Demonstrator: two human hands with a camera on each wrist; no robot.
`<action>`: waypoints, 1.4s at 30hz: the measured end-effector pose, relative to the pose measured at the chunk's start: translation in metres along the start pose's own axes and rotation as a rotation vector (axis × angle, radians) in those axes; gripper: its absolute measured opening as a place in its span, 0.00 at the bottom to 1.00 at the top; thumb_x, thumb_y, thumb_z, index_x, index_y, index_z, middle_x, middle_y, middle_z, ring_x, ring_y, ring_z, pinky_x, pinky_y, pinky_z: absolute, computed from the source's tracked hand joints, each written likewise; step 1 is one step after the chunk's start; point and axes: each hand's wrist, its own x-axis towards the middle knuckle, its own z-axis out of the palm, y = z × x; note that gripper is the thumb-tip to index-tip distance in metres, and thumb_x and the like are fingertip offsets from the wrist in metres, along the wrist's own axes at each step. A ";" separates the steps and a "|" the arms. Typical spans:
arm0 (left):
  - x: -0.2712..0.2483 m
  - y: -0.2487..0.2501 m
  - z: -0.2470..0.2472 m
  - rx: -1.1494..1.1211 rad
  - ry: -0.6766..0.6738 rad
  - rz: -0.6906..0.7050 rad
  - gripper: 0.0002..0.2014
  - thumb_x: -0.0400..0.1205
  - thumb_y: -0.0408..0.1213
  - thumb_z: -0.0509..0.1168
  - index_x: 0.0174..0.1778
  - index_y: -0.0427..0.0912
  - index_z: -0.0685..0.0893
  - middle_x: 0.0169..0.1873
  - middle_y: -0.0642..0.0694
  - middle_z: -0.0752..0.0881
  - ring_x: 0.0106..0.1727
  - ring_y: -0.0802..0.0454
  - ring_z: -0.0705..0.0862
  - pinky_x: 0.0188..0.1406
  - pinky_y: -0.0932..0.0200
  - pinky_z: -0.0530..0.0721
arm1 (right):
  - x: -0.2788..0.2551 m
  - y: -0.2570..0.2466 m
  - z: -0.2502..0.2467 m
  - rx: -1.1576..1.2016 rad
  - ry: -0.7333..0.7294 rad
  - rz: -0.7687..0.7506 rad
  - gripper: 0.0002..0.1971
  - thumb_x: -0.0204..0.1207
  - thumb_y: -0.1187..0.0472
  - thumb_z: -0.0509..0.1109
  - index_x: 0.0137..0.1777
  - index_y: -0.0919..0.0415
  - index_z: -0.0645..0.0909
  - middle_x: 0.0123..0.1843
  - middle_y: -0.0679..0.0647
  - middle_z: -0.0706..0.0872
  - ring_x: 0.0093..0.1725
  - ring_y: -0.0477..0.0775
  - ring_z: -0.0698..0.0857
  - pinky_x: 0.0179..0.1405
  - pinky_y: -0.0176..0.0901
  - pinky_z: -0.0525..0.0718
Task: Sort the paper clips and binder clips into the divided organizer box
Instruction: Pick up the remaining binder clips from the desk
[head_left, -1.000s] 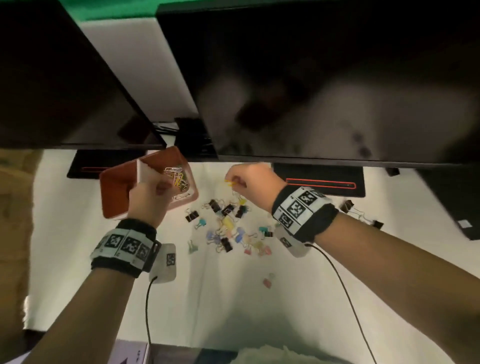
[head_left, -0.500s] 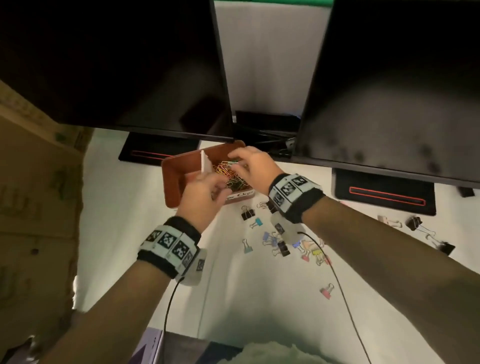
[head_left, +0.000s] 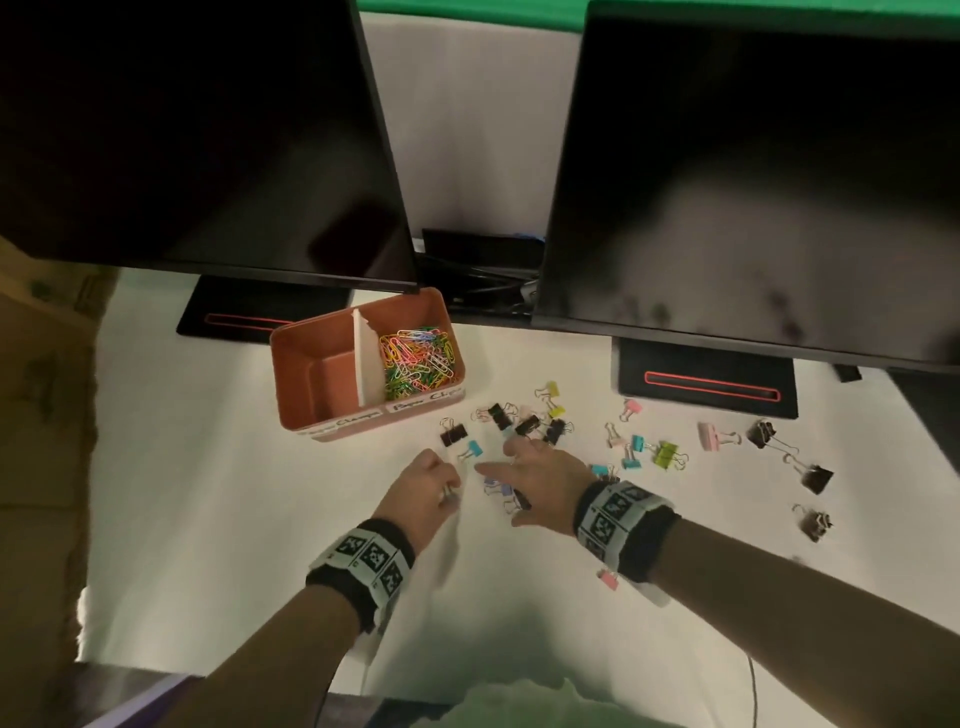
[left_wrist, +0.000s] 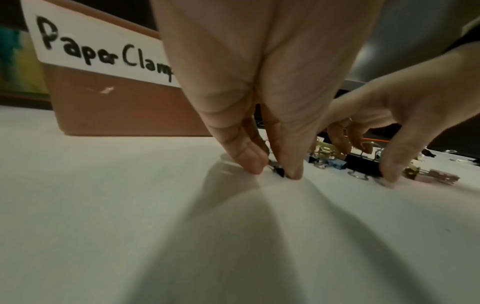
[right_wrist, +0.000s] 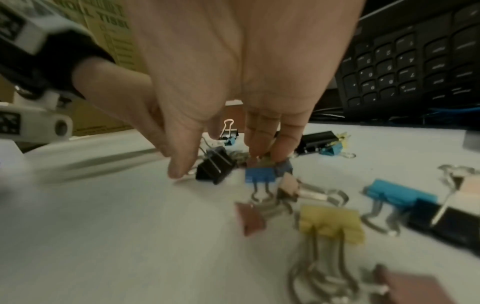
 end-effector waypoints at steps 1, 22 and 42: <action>0.001 -0.002 0.000 -0.001 0.018 -0.008 0.07 0.76 0.34 0.68 0.49 0.41 0.84 0.47 0.48 0.74 0.48 0.49 0.78 0.58 0.54 0.79 | 0.002 0.000 0.000 0.004 0.012 0.003 0.33 0.72 0.51 0.72 0.75 0.44 0.64 0.72 0.58 0.66 0.66 0.62 0.74 0.62 0.55 0.80; 0.008 -0.015 -0.009 -0.027 -0.049 -0.057 0.05 0.71 0.38 0.72 0.36 0.50 0.81 0.46 0.51 0.73 0.47 0.55 0.76 0.59 0.59 0.78 | -0.007 0.014 -0.003 0.217 0.108 -0.002 0.09 0.75 0.58 0.71 0.52 0.60 0.82 0.57 0.53 0.77 0.47 0.55 0.80 0.45 0.44 0.81; 0.016 -0.008 -0.014 -0.071 0.208 0.080 0.06 0.73 0.30 0.69 0.39 0.45 0.80 0.38 0.52 0.78 0.42 0.52 0.78 0.43 0.64 0.74 | -0.023 0.014 -0.039 0.276 0.235 -0.068 0.08 0.72 0.56 0.73 0.50 0.57 0.83 0.57 0.52 0.78 0.44 0.45 0.75 0.46 0.31 0.72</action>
